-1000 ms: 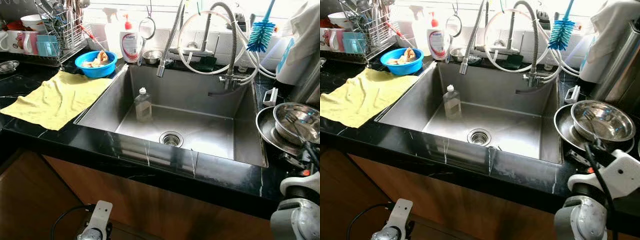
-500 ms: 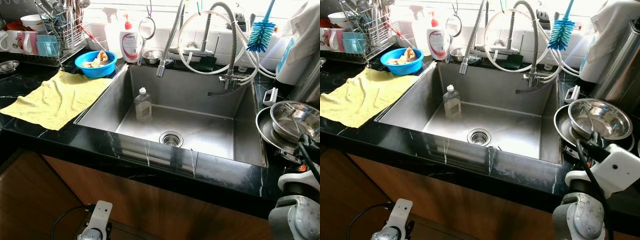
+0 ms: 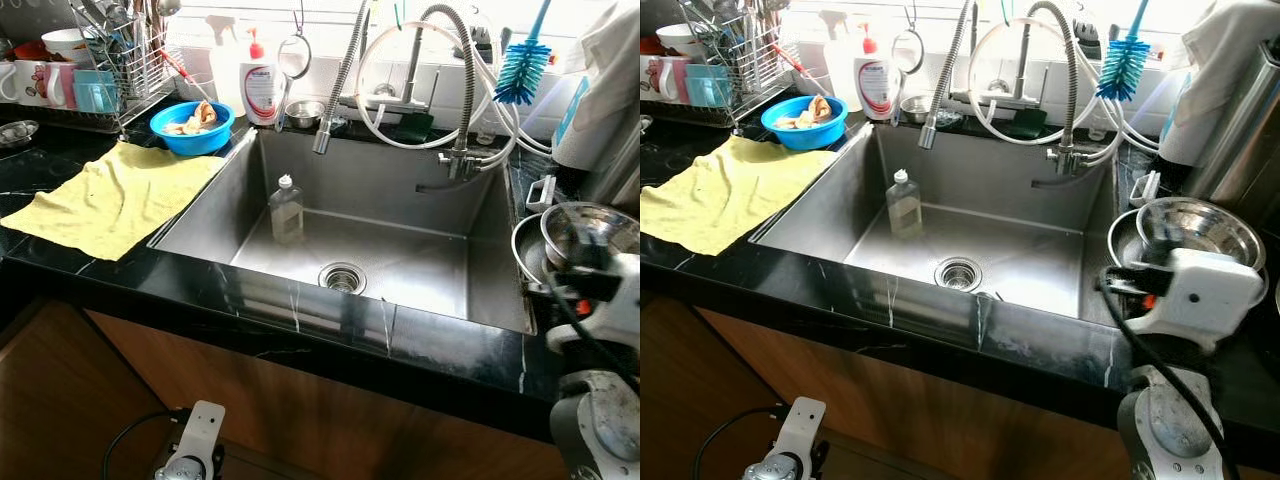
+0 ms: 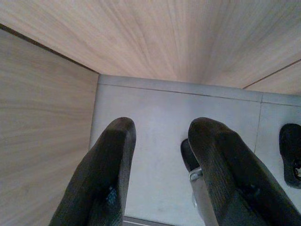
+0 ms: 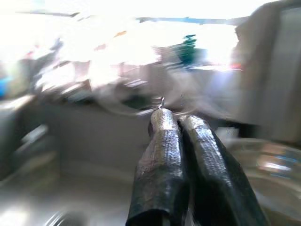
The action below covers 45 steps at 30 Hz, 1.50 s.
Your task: Kitchen organization
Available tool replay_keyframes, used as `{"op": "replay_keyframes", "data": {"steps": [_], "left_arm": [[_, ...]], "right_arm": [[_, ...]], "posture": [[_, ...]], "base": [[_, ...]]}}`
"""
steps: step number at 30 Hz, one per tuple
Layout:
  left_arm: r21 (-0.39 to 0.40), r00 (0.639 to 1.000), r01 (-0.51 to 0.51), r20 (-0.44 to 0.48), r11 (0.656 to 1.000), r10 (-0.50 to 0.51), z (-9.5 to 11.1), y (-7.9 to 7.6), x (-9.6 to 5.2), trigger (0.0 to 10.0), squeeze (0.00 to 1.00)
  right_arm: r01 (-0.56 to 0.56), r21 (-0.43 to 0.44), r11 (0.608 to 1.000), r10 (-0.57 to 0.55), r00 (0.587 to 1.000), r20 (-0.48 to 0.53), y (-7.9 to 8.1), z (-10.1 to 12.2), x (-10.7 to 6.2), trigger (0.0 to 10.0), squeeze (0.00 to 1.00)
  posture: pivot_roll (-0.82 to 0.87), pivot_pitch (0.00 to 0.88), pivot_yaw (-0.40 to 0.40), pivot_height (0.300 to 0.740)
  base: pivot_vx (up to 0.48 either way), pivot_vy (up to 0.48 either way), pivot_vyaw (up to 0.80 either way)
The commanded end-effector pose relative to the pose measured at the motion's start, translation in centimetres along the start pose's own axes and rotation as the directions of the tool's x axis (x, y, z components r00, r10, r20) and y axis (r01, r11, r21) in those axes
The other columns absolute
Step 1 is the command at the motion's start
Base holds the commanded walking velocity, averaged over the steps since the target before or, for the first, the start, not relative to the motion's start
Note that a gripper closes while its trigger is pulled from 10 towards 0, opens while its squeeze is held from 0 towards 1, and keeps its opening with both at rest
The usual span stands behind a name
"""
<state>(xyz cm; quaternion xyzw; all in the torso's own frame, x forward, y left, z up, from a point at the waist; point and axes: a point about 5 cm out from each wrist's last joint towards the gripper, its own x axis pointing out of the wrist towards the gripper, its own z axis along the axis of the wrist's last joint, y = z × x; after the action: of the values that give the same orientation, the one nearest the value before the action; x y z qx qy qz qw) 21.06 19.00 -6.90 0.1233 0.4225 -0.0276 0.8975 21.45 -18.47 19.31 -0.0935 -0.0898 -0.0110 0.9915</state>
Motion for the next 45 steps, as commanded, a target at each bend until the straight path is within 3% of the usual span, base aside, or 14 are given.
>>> {"op": "replay_keyframes", "data": {"steps": [1,6,12,15,20,26,33,36,45], "left_arm": [[0.01,1.0,0.002,-0.015,1.0,-0.001,-0.3,-0.1,0.0,10.0,0.0],[0.008,1.0,0.001,-0.017,1.0,-0.001,-0.4,-0.1,0.0,10.0,0.0],[0.005,1.0,0.001,-0.02,1.0,-0.001,-0.4,0.0,0.0,10.0,0.0],[0.004,1.0,0.003,-0.02,1.0,-0.003,-0.3,-0.1,0.0,10.0,0.0],[-0.002,1.0,0.002,-0.019,1.0,-0.002,-0.3,-0.2,0.0,10.0,0.0],[-0.007,1.0,0.0,-0.013,1.0,0.0,-0.1,-0.3,0.0,10.0,0.0],[-0.004,1.0,-0.004,-0.009,1.0,0.004,0.1,-0.1,0.1,10.0,0.0],[0.0,1.0,-0.004,-0.006,1.0,0.004,0.3,-0.1,0.1,10.0,0.0],[0.008,1.0,0.005,-0.004,1.0,-0.005,0.3,-0.4,0.1,10.0,0.0]], "right_arm": [[-0.099,-0.02,0.995,0.098,0.994,-0.04,1.1,-0.7,-0.1,10.0,0.0],[-0.152,-0.02,0.988,0.151,0.987,-0.053,1.5,-1.2,-0.1,10.0,0.0],[-0.203,-0.049,0.978,0.201,0.979,-0.045,0.8,-1.4,1.2,10.0,0.0],[-0.25,-0.09,0.964,0.246,0.968,-0.049,0.9,-1.9,2.3,10.0,0.0],[-0.274,-0.026,0.961,0.274,0.962,-0.007,1.4,-2.0,4.5,10.0,0.0],[-0.358,-0.033,0.933,0.359,0.933,0.02,2.8,-2.3,6.7,10.0,0.0],[-0.373,0.006,0.928,0.373,0.928,0.016,3.4,-3.1,7.6,10.0,0.0],[-0.38,0.006,0.925,0.38,0.923,-0.058,3.6,-4.4,7.9,10.0,0.0],[-0.308,-0.004,0.951,0.306,0.946,-0.103,2.6,-5.5,8.7,10.0,0.0]], "posture": [[-0.15,0.0,0.002,0.74],[-0.15,0.0,0.003,0.74],[-0.15,0.0,0.004,0.74],[-0.15,0.0,0.002,0.74],[-0.15,0.0,0.004,0.74],[-0.13,0.0,0.003,0.74],[-0.13,0.0,0.006,0.74],[-0.13,0.0,0.009,0.74],[-0.13,0.0,0.013,0.74]], "base": [[0.0,0.0,0.0],[0.0,0.0,0.0],[0.0,0.0,0.0],[0.0,0.0,0.0],[0.0,0.0,0.0],[0.0,0.0,0.0],[0.0,0.0,0.0],[0.0,0.0,0.0],[0.0,0.0,0.0]]}}
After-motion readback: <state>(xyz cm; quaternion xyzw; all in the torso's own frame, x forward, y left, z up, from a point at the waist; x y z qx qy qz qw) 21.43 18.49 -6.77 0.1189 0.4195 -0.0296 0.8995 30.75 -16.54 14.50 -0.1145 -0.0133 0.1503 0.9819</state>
